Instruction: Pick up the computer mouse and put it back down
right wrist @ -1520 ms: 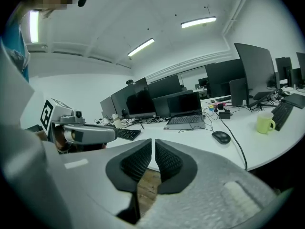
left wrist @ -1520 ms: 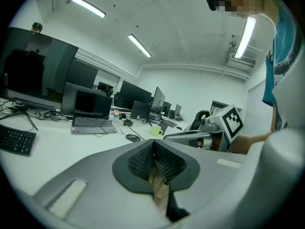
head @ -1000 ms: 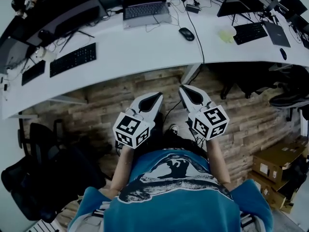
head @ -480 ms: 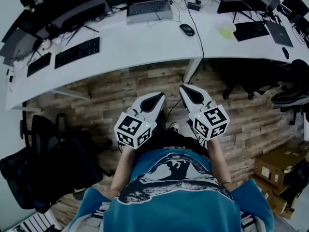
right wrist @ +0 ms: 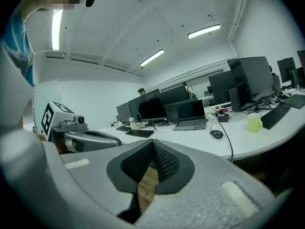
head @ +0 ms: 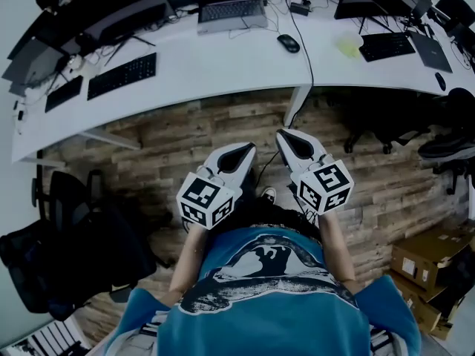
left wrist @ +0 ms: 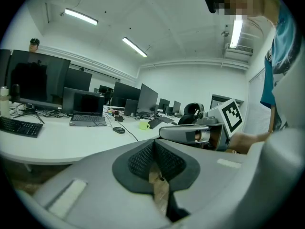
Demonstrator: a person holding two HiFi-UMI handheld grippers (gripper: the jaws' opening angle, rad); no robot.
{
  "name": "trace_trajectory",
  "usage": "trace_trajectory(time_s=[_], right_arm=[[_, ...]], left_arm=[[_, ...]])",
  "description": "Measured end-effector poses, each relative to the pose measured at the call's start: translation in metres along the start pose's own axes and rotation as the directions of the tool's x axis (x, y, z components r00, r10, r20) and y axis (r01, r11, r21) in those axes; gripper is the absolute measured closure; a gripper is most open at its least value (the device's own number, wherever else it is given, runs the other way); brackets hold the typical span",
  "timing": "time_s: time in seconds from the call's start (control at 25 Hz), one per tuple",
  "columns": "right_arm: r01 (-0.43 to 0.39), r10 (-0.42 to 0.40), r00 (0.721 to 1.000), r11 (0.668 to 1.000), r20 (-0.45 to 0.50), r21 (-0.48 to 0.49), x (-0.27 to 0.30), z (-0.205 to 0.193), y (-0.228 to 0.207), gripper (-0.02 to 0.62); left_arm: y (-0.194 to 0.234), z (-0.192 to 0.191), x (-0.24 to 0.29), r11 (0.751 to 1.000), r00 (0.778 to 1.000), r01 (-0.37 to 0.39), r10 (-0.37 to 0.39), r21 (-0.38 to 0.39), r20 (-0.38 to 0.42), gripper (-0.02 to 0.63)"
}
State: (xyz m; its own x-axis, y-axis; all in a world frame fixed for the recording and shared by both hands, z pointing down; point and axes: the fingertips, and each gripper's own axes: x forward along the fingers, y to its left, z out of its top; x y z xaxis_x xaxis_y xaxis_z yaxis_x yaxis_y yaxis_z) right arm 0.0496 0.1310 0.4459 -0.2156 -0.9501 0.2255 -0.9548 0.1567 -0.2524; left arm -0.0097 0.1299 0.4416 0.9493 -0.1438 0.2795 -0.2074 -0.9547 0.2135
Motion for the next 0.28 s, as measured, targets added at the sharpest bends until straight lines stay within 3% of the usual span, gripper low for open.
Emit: trace_trajectory(time_s=[0.28], right_arm=[[0.002, -0.002, 1.000, 1.000, -0.006, -0.005, -0.0044, -0.0044, 0.0021, 0.595]], left_arm=[[-0.0062, -0.0031, 0.0005, 1.000, 1.000, 0.010, -0.010, 0.008, -0.001, 0.594]])
